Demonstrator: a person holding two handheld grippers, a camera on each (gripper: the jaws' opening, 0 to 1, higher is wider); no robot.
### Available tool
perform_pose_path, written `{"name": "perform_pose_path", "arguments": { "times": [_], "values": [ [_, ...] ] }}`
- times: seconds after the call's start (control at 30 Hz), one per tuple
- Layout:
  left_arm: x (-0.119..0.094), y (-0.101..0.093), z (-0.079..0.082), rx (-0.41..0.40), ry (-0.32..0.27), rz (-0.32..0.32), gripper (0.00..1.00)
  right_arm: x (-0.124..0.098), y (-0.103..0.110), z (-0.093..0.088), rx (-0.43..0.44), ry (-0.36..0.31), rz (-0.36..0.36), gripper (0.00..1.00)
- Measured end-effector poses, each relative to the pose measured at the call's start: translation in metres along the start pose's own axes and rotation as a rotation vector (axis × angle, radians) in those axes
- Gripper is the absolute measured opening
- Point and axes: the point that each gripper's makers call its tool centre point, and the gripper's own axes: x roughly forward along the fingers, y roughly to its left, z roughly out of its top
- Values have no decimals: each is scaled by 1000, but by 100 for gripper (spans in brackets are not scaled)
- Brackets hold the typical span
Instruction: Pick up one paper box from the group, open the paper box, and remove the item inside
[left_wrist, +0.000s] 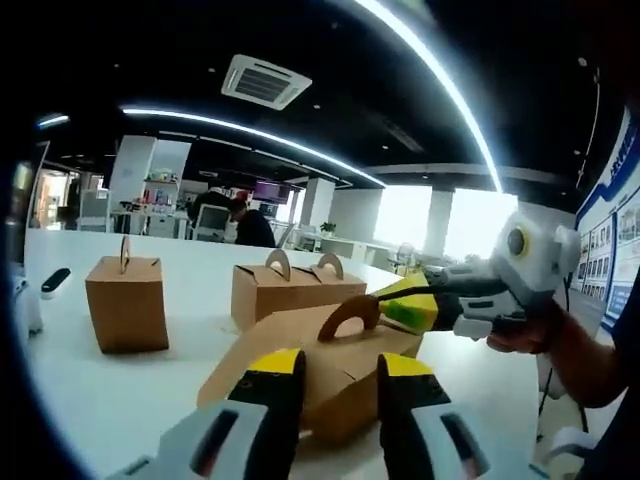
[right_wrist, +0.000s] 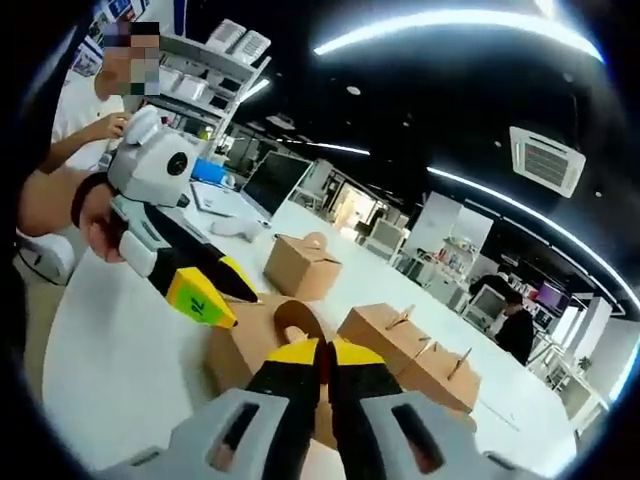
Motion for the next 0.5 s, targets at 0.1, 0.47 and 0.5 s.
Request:
{"name": "perform_pose_path", "arguments": {
  "times": [0.1, 0.47, 0.5],
  "values": [
    [0, 0, 0, 1, 0, 1, 31, -1, 2, 3, -19, -5, -1, 3],
    [0, 1, 0, 6, -3, 3, 31, -8, 1, 13, -27, -40, 0, 3],
    [0, 0, 0, 9, -4, 3, 31, -9, 1, 14, -23, -43, 2, 3]
  ]
}}
